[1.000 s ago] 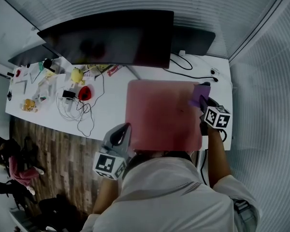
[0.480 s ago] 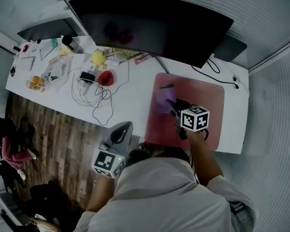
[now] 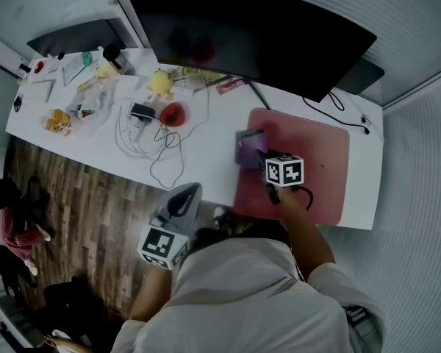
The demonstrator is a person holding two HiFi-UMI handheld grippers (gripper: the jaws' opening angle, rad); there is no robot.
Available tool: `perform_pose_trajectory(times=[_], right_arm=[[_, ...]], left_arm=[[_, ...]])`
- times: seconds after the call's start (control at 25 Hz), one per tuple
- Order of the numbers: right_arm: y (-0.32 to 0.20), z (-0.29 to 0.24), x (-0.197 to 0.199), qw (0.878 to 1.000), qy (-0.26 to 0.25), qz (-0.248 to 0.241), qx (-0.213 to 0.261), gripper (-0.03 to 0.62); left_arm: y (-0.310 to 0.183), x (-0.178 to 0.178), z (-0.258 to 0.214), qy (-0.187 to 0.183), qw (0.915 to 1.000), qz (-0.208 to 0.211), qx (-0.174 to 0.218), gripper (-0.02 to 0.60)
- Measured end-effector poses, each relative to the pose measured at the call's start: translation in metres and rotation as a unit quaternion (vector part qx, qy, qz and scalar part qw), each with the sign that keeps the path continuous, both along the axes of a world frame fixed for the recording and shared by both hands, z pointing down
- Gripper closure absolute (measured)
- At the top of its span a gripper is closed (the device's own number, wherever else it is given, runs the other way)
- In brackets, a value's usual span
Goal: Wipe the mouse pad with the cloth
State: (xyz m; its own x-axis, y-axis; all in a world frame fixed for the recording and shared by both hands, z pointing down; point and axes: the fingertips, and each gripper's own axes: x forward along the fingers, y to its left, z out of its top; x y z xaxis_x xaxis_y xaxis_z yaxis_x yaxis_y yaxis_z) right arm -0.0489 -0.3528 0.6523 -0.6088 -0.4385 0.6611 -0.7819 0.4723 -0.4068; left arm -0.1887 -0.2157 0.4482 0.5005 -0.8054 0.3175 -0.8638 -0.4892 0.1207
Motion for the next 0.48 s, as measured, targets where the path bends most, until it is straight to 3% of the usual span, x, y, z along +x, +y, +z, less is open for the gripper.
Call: perform_pose_trajectory(times=[0.2, 0.48], right_arm=[[0.002, 0.009, 0.054, 0.999, 0.025, 0.039, -0.001, 0.546], [0.006, 0.017, 0.156, 0.996, 0.052, 0.066, 0.006, 0.546]], left_arm=[[-0.004, 0.027, 0.002, 0.007, 0.9999, 0.007, -0.005, 0.580], [-0.018, 0.118, -0.015, 0.013, 0.9993, 0.033, 0.008, 0.580]])
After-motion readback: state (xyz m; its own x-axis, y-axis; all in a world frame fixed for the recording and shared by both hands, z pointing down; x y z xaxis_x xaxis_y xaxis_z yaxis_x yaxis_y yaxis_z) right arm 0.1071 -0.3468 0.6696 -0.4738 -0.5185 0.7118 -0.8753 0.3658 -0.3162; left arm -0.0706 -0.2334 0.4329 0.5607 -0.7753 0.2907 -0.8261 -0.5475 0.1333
